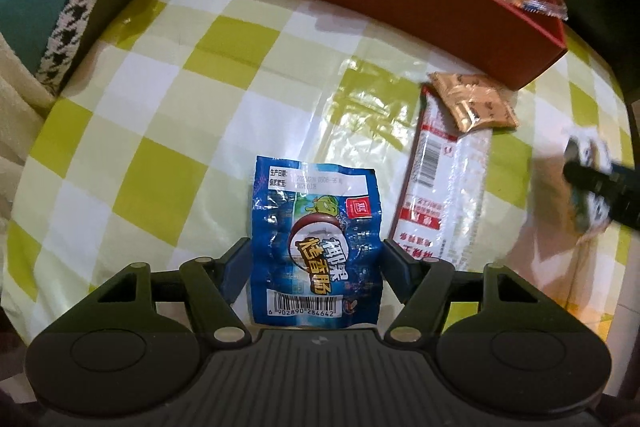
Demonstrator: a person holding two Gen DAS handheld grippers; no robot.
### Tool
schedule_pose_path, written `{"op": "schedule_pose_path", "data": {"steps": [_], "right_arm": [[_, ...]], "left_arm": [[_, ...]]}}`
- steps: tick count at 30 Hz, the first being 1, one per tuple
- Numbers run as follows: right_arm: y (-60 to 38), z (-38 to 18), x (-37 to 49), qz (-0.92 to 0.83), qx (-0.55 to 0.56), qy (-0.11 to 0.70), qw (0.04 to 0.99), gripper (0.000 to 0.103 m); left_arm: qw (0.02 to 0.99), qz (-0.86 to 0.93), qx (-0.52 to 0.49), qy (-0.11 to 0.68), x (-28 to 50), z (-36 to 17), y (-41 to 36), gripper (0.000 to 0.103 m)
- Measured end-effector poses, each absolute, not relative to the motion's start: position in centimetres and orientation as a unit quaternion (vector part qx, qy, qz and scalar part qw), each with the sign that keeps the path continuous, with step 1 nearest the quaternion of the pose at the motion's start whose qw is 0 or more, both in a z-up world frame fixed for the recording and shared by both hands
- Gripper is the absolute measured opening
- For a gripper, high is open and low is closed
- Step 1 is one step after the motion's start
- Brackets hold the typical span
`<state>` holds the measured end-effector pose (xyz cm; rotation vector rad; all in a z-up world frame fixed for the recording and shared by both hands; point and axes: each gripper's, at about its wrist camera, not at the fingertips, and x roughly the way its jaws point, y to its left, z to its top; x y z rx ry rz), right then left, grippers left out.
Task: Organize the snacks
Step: 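Grasp the blue packet with the left tool while the right tool grasps the Kaprons packet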
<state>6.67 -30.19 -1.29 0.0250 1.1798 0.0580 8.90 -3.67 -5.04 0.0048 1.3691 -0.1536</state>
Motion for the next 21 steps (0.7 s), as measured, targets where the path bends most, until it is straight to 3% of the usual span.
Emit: {"op": "schedule_pose_path", "data": {"steps": [12, 21], "right_arm": [[-28.0, 0.3, 2.5, 0.014, 0.008, 0.556, 0.831, 0.068], [-27.7, 0.9, 5.6, 0.045, 0.034, 0.529, 0.847, 0.068]], "left_arm": [[0.783, -0.099, -0.024, 0.614, 8.8, -2.5, -2.8, 0.074], [0.801, -0.118, -0.025, 0.586, 10.0, -0.8, -4.9, 0.074]]}}
